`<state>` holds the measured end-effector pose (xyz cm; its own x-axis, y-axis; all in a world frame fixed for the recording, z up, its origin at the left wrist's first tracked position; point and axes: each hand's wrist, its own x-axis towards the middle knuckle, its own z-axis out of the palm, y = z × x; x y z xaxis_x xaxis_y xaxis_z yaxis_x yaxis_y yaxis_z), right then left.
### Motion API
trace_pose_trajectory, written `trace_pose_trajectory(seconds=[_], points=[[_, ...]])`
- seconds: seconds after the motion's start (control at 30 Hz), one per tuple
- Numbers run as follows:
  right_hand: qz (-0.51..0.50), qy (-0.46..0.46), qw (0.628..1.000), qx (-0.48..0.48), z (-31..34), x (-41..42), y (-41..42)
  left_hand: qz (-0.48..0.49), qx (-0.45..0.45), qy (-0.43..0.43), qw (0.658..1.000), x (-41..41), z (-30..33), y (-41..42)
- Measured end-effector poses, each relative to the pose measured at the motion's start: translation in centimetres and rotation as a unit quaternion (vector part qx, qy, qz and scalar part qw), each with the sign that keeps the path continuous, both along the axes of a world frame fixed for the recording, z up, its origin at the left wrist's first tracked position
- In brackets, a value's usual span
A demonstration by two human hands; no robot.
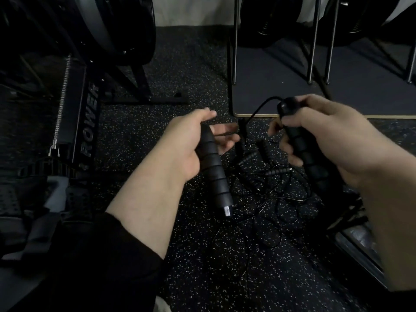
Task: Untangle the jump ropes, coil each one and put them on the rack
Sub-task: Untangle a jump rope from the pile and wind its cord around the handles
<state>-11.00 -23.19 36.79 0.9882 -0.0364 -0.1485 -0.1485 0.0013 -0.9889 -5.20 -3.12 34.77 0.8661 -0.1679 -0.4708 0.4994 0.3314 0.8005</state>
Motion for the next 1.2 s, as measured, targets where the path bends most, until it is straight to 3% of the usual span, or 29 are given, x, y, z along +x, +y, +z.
trace_pose_trajectory(seconds=[0.17, 0.3, 0.4, 0.5, 0.77, 0.9, 1.13, 1.2], points=[[0.054, -0.001, 0.991, -0.124, -0.8, -0.9, 2.9, 0.006, 0.01, 0.023, 1.0, -0.9, -0.8, -2.5], [-0.003, -0.02, 0.971, -0.237, -2.5, -2.5, 4.7, -0.011, -0.015, 0.0, 1.0, -2.5, -0.8, -2.8], [-0.034, 0.025, 0.991, -0.125, -2.1, -4.1, 4.7, 0.028, -0.058, 0.008, 0.998, -3.8, -1.1, -2.2], [0.048, 0.073, 0.996, -0.033, -1.6, -6.6, 5.0, 0.086, -0.058, 0.027, 0.994, -5.3, -1.8, -1.4], [0.04, 0.175, 0.981, -0.081, -4.7, -11.2, 6.8, 0.136, -0.055, 0.077, 0.986, -9.8, -6.2, 0.1], [-0.007, 0.178, 0.982, -0.065, -5.4, -12.2, 8.0, 0.092, -0.043, 0.059, 0.993, -9.5, -5.7, 0.8], [-0.081, 0.143, 0.981, -0.099, -3.2, -10.8, 8.4, -0.095, -0.065, 0.118, 0.986, -11.0, -3.2, -0.5], [-0.079, 0.141, 0.981, -0.103, -3.1, -10.4, 8.3, -0.09, -0.089, 0.1, 0.987, -10.9, -3.2, -1.0]])
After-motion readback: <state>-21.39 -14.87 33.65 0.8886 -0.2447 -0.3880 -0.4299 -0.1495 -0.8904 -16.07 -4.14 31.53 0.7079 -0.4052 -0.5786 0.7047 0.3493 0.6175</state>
